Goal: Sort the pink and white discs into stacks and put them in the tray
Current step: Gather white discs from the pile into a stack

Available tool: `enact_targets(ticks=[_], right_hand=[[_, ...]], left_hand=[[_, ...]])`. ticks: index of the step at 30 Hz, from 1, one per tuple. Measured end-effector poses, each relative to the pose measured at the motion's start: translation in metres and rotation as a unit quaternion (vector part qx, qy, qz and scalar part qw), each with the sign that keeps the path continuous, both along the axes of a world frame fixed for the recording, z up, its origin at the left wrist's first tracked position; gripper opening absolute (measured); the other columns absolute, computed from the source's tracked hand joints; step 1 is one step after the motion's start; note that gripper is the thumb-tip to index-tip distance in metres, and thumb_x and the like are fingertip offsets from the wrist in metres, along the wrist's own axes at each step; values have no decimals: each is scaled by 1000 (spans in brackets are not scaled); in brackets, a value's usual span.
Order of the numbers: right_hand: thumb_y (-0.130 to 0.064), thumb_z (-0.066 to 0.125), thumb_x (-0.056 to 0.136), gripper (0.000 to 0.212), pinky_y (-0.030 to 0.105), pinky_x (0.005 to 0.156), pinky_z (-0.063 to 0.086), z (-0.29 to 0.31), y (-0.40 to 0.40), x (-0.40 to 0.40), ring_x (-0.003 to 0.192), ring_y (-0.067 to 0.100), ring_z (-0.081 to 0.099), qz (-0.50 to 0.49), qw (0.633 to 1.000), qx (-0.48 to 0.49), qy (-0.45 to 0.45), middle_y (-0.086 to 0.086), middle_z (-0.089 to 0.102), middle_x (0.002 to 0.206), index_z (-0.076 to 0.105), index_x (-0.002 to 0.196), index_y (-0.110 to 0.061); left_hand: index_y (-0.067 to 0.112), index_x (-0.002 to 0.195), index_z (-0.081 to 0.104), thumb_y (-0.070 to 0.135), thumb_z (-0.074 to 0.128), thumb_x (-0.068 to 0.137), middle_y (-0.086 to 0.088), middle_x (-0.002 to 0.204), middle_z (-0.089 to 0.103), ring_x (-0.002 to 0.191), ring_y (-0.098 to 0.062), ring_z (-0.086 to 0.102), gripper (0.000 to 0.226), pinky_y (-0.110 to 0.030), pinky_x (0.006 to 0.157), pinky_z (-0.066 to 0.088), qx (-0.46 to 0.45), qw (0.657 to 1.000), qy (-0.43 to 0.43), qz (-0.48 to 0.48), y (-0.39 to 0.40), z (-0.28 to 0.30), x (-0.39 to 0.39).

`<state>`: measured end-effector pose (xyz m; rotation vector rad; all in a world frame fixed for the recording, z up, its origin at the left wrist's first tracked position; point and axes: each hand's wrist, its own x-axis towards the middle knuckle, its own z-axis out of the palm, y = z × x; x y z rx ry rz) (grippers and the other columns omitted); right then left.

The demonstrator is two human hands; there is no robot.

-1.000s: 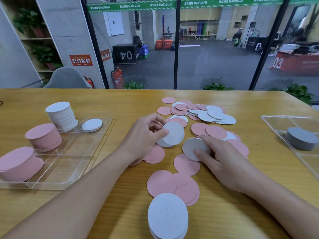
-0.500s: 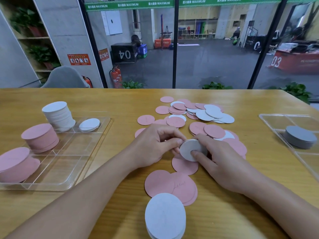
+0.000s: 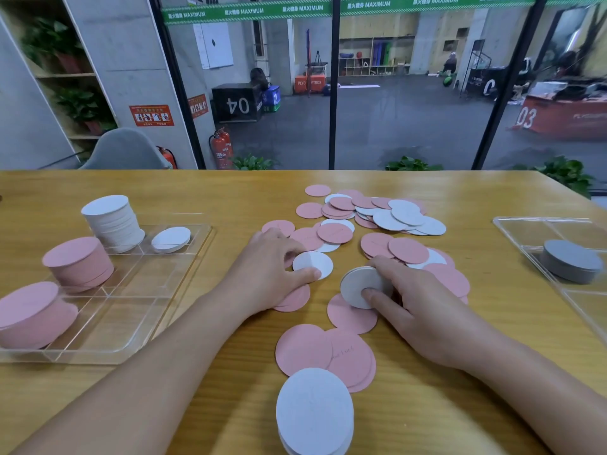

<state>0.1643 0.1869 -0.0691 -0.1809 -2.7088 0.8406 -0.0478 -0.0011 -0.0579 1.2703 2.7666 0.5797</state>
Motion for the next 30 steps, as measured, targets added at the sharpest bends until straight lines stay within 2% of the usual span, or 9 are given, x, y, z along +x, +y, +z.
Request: enact_targets(ticks=[3, 6, 8, 10, 13, 16, 20, 26, 30], right_hand=[[-35, 60, 108, 12, 35, 72, 46, -1, 1, 0, 77, 16, 54, -4, 1000, -4, -3, -6, 61, 81, 55, 106, -25], [-35, 60, 108, 11, 35, 74, 46, -1, 1, 0, 77, 16, 54, -8, 1000, -6, 0, -6, 62, 82, 56, 108, -25], [-35, 61, 108, 9, 34, 73, 45, -1, 1, 0, 76, 14, 54, -7, 1000, -5, 1, -10, 61, 83, 56, 106, -27], [-34, 60, 108, 9, 32, 71, 44, 0, 1, 0, 77, 13, 53, -6, 1000, -1, -2, -16, 60, 88, 55, 104, -29], [-35, 60, 108, 11, 32, 69, 44, -1, 2, 0, 77, 13, 54, -5, 1000, 3, -1, -16, 60, 90, 54, 103, -29], [-35, 60, 108, 11, 32, 70, 44, -1, 2, 0, 77, 13, 54, -3, 1000, 2, 1, -13, 61, 86, 54, 102, -29], [-36, 61, 108, 9, 34, 73, 47, -1, 3, 0, 80, 13, 56, -5, 1000, 0, 7, -9, 63, 84, 57, 109, -27], [-37, 60, 108, 13, 32, 67, 43, -1, 2, 1, 76, 13, 53, -9, 1000, 3, -2, -17, 60, 89, 52, 100, -30], [-37, 60, 108, 10, 30, 66, 44, 0, 3, 0, 78, 10, 55, -30, 1000, -2, 5, -11, 60, 79, 53, 104, -31]], left_hand=[[40, 131, 73, 68, 73, 94, 12, 112, 55, 116, -19, 46, 47, -38, 99, 47, 14, 1000, -2, 0, 1, 0, 2], [37, 126, 73, 62, 79, 93, 13, 114, 58, 117, -18, 46, 42, -39, 99, 48, 29, 999, -15, -1, 2, -1, 3], [38, 118, 69, 54, 86, 89, 17, 114, 62, 113, -12, 51, 38, -36, 91, 49, 67, 997, -40, -3, 1, 1, 5], [38, 111, 63, 41, 91, 86, 17, 105, 67, 93, -4, 59, 38, -31, 77, 50, 119, 990, -74, -7, 0, 1, 4], [36, 109, 66, 24, 84, 95, 8, 94, 72, 69, -6, 62, 26, -25, 66, 47, 194, 973, -122, -14, 0, 3, 3], [29, 98, 74, 19, 73, 105, 0, 89, 77, 70, -15, 71, 12, -34, 69, 60, 270, 948, -167, -18, 2, 4, 5], [18, 86, 73, 25, 67, 109, -6, 85, 78, 79, -23, 80, 25, -48, 83, 68, 294, 934, -202, -29, 3, 3, 5], [20, 87, 74, 22, 70, 109, -7, 75, 75, 66, -19, 71, 22, -41, 65, 66, 276, 940, -198, -45, 1, 6, 9], [13, 89, 76, 16, 71, 107, -13, 79, 69, 68, -20, 65, 19, -39, 69, 58, 291, 927, -210, -114, 1, 10, 15]])
